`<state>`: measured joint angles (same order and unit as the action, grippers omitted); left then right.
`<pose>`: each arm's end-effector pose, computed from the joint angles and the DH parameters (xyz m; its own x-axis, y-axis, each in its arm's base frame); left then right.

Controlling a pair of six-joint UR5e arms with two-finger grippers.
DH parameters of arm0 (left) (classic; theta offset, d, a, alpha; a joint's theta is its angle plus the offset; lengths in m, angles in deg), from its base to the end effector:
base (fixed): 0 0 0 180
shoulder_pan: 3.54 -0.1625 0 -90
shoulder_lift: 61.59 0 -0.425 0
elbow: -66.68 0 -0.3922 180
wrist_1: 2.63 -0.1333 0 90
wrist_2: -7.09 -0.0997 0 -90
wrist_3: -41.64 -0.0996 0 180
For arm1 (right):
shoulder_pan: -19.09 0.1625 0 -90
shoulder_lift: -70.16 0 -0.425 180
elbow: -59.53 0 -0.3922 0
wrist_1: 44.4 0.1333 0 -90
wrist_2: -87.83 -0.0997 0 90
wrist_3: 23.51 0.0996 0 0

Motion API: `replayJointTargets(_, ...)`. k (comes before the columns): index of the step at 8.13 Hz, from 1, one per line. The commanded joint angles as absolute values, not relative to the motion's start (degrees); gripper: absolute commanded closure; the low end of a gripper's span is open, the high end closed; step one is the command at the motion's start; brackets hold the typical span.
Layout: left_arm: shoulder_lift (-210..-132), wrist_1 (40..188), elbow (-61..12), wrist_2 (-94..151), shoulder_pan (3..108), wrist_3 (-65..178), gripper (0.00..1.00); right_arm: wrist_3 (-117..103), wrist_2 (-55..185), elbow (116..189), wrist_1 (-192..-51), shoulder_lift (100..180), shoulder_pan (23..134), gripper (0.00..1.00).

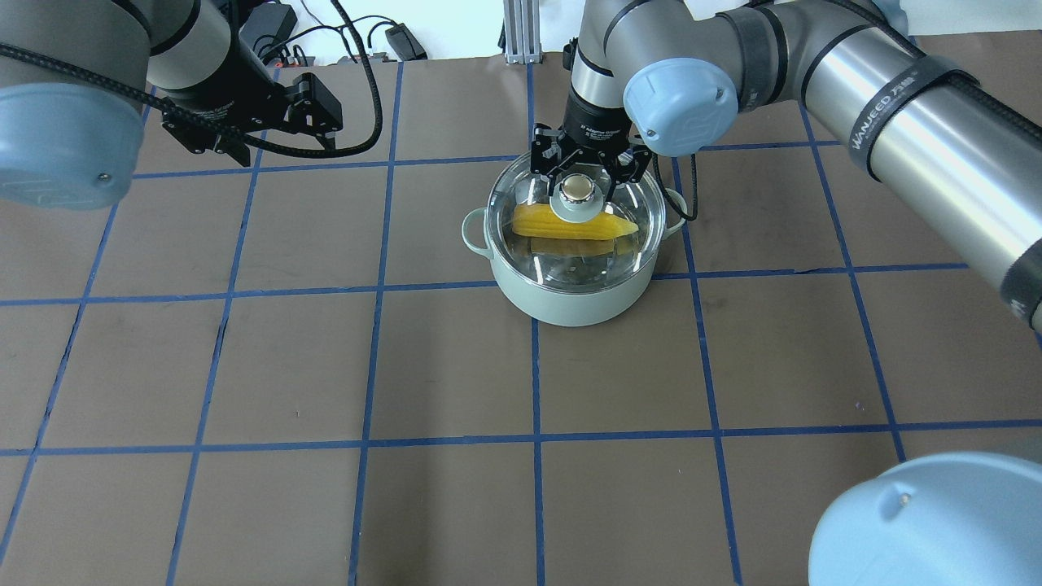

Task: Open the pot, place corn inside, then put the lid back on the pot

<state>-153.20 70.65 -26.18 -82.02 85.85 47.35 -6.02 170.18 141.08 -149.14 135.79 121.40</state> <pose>-0.1293 -0.5229 0.4806 -0.9939 -0.1045 0.0362 -0.1098 0.9716 -0.2096 0.2818 -0.6040 0.3413 -0.9882 0.0946 -0.1208 0.0879 0.9943 0.0596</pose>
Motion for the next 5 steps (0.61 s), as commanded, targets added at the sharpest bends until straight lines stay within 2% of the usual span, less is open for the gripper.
replayJointTargets(1,-153.17,70.67,-26.13,-82.04,85.85,47.35,0.00,-6.20,170.27,141.45,-149.96,136.77,121.48,0.00)
replayJointTargets(3,-153.08,70.76,-26.13,-82.56,85.85,47.35,0.00,-14.04,171.05,140.40,-147.60,140.18,120.44,0.00)
replayJointTargets(5,-152.65,71.19,-26.13,-82.74,85.85,47.26,0.00,-24.26,170.97,140.31,-140.68,145.01,114.67,0.00)
